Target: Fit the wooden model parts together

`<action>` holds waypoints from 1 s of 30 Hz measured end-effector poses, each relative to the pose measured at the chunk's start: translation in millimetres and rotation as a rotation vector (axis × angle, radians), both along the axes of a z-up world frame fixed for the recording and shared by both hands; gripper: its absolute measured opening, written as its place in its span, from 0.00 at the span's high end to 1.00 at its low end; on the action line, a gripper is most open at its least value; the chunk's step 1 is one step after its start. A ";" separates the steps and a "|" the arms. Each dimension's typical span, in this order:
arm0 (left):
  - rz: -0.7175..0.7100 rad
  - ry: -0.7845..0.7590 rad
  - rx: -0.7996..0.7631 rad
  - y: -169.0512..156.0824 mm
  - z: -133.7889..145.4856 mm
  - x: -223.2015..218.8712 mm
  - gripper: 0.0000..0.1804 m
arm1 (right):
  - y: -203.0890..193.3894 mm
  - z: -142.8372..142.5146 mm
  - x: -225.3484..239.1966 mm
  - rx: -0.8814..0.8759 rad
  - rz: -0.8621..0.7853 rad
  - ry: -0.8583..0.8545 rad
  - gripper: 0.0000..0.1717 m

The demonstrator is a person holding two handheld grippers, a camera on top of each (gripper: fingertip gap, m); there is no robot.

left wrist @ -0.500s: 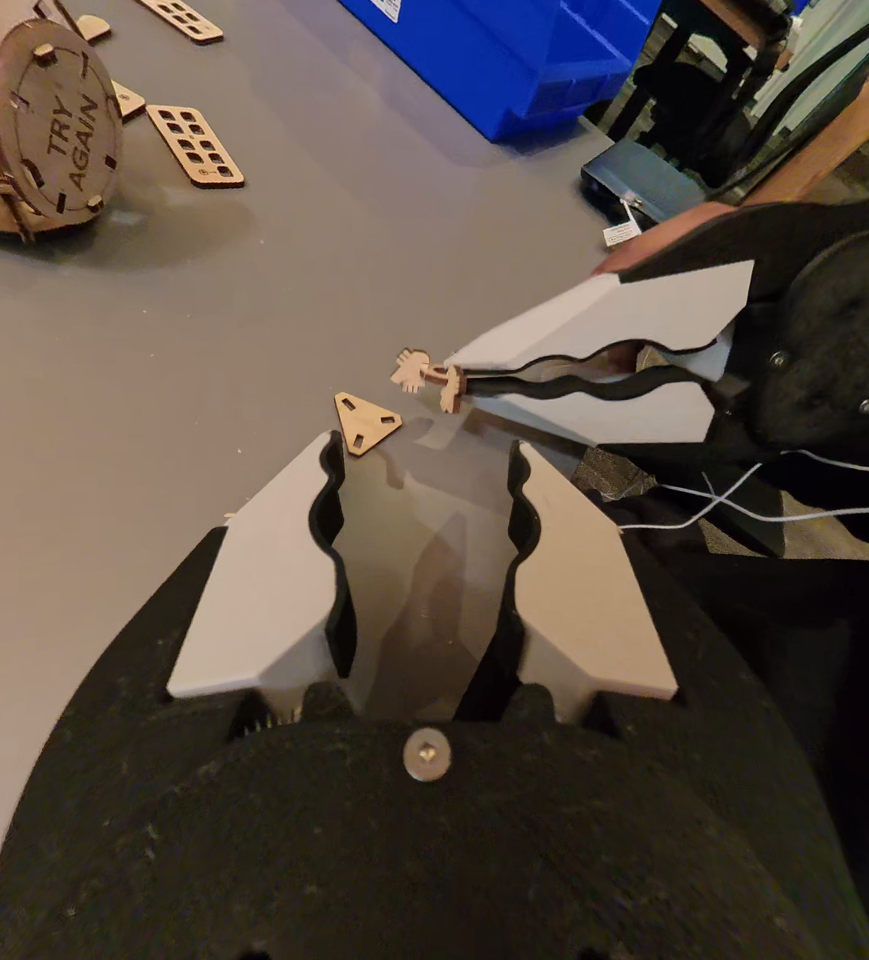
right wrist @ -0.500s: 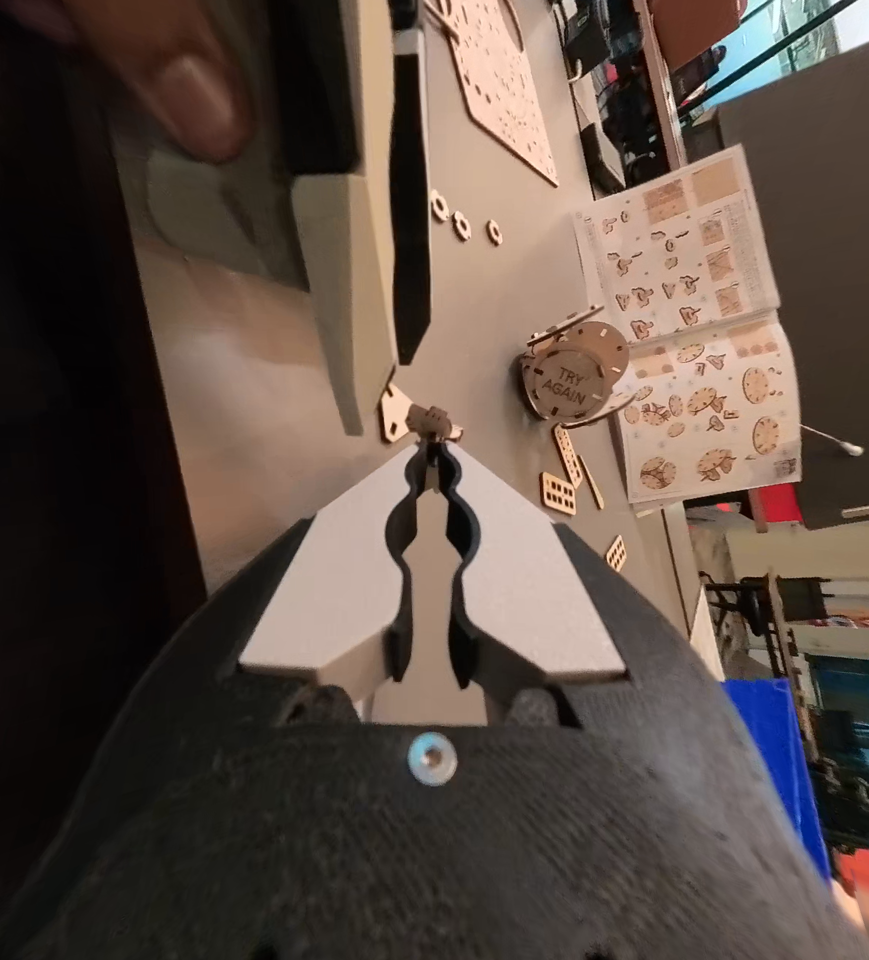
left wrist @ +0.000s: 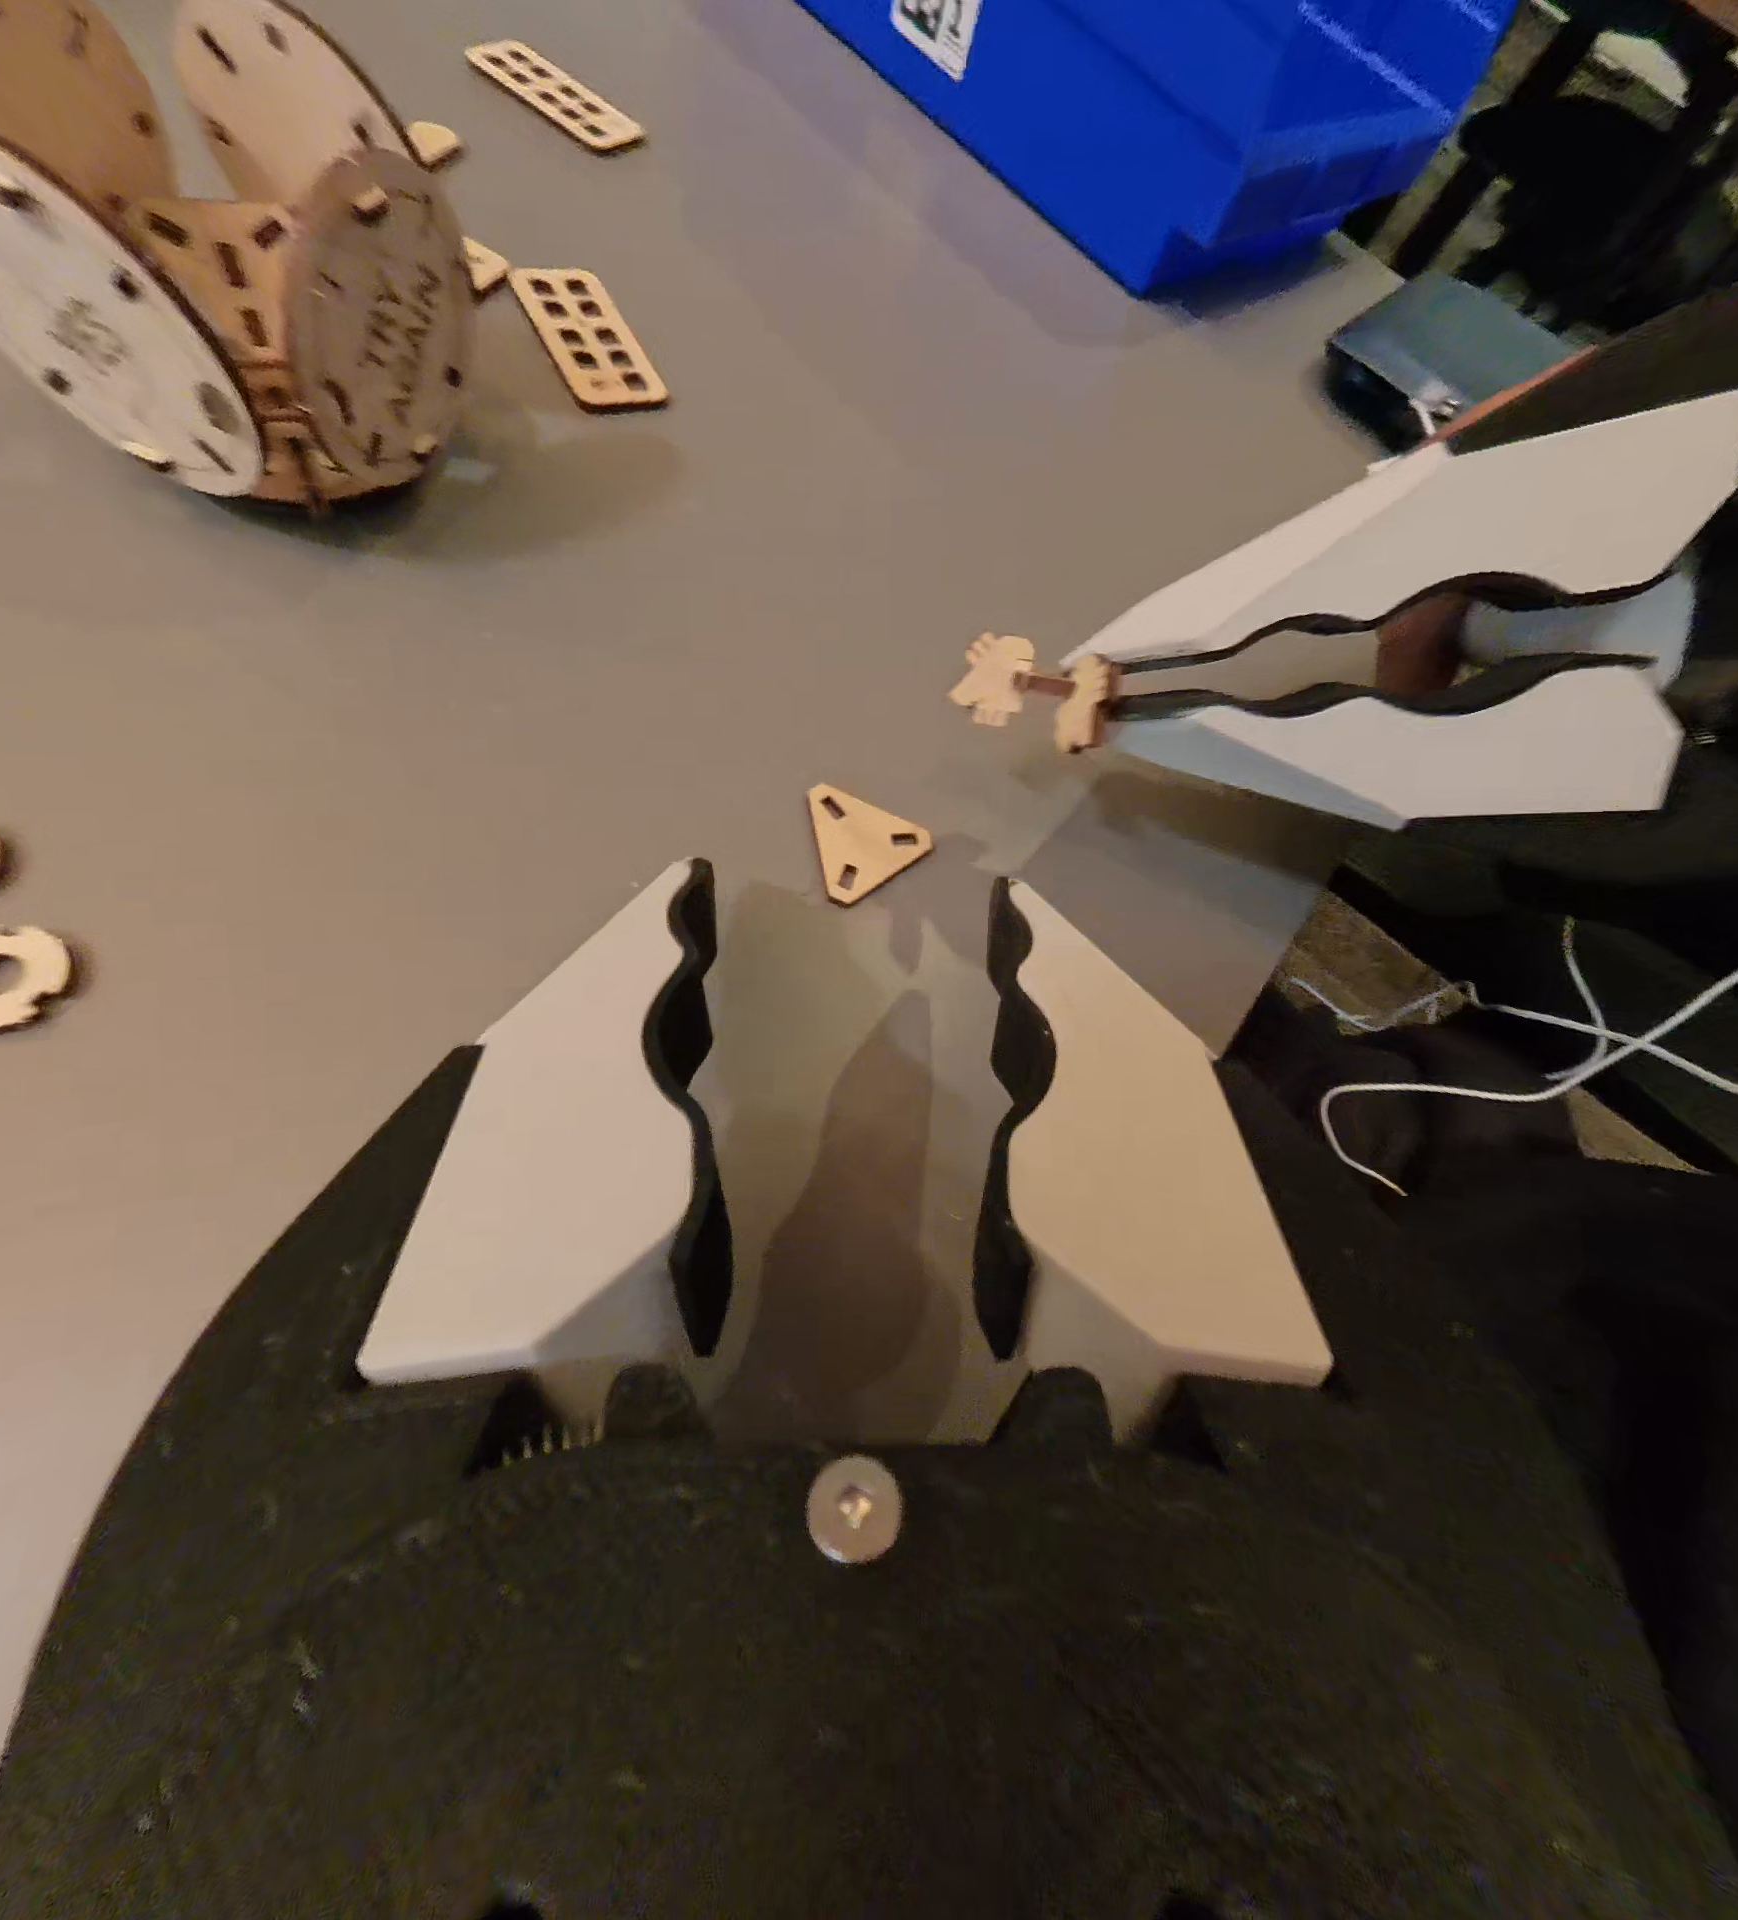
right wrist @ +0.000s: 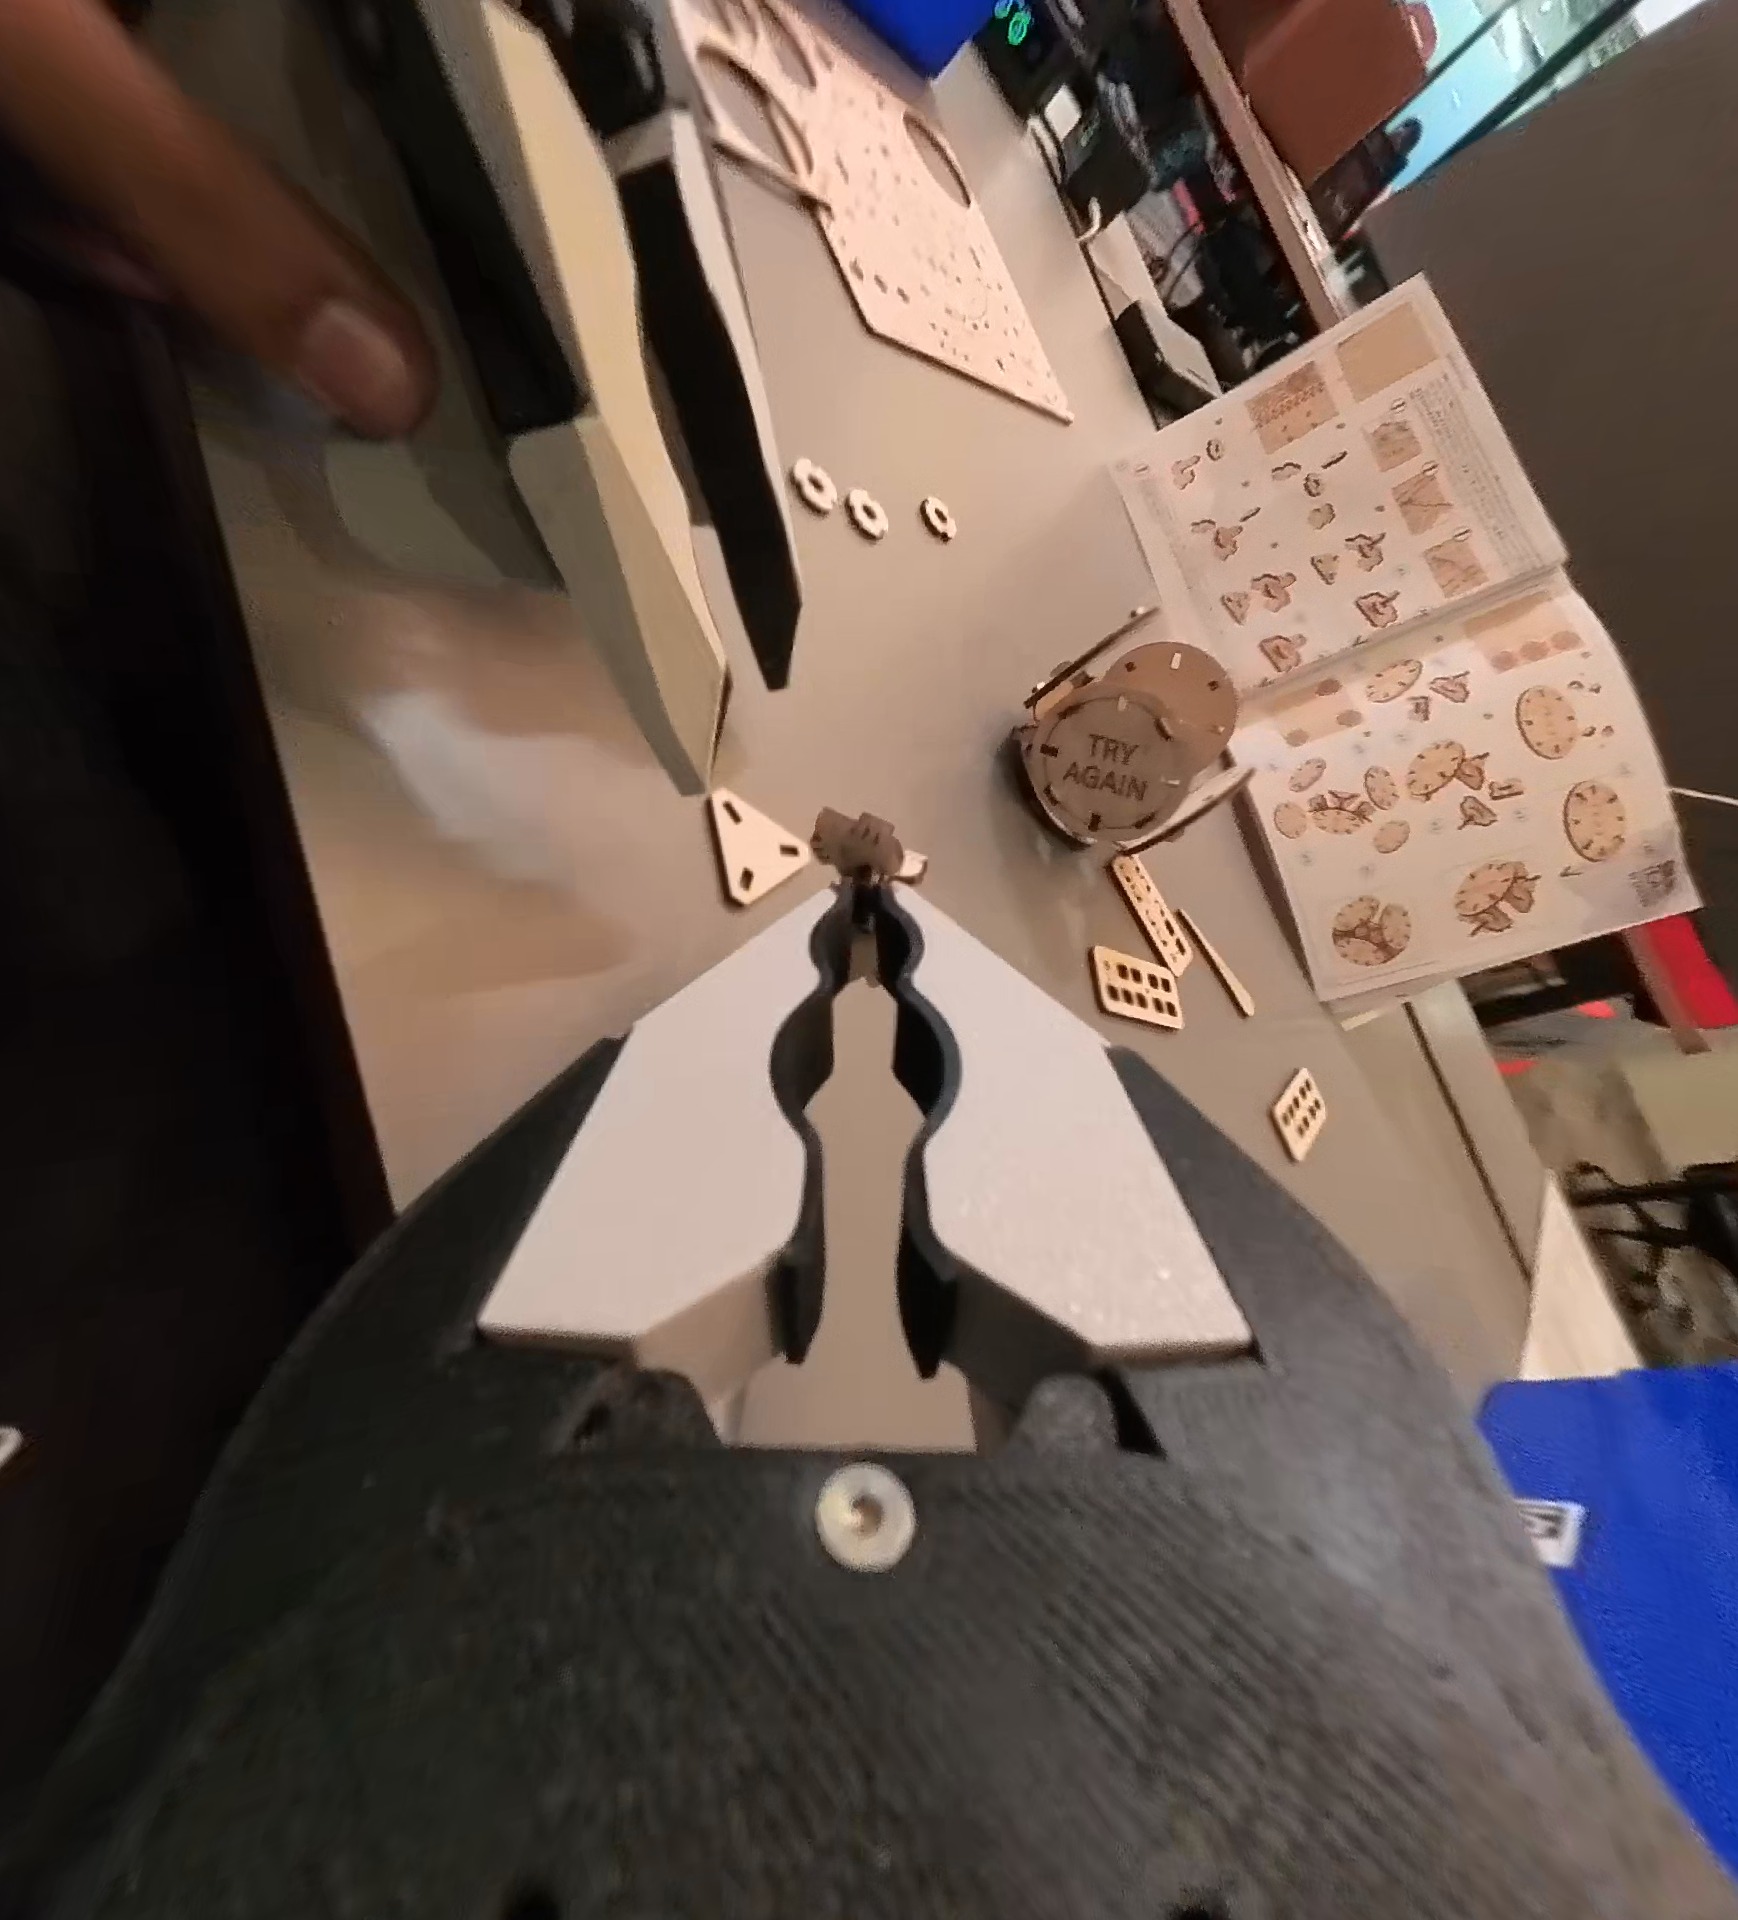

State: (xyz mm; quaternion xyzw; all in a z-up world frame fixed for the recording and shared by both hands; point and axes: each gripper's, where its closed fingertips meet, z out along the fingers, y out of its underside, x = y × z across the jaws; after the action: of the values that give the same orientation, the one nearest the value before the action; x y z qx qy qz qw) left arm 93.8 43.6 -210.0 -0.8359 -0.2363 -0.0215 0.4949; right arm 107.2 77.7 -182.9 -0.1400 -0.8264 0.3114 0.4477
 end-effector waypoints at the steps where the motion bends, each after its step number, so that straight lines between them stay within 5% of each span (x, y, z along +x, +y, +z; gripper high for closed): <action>1: 0.009 0.008 0.000 -0.6 1.0 -2.1 0.72 | -0.7 3.8 0.8 -0.040 0.006 -0.005 0.99; 6: 0.009 0.022 -0.048 -1.3 -5.7 -2.3 0.75 | -7.2 24.7 9.1 -0.243 0.068 -0.027 0.99; 11: 0.013 0.070 -0.038 -3.0 -2.9 -1.2 0.77 | -4.9 31.3 13.6 -0.262 0.056 -0.012 0.99; 30: -0.107 0.014 -0.028 10.6 -5.8 20.1 0.77 | -9.0 -17.6 -8.7 0.312 -0.076 0.087 0.99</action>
State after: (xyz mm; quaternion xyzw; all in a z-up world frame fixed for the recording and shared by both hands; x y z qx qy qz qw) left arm 114.0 54.2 -215.7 -0.8544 -0.1882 -0.0388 0.4828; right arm 98.5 68.7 -200.5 -0.0864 -0.8388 0.1679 0.5107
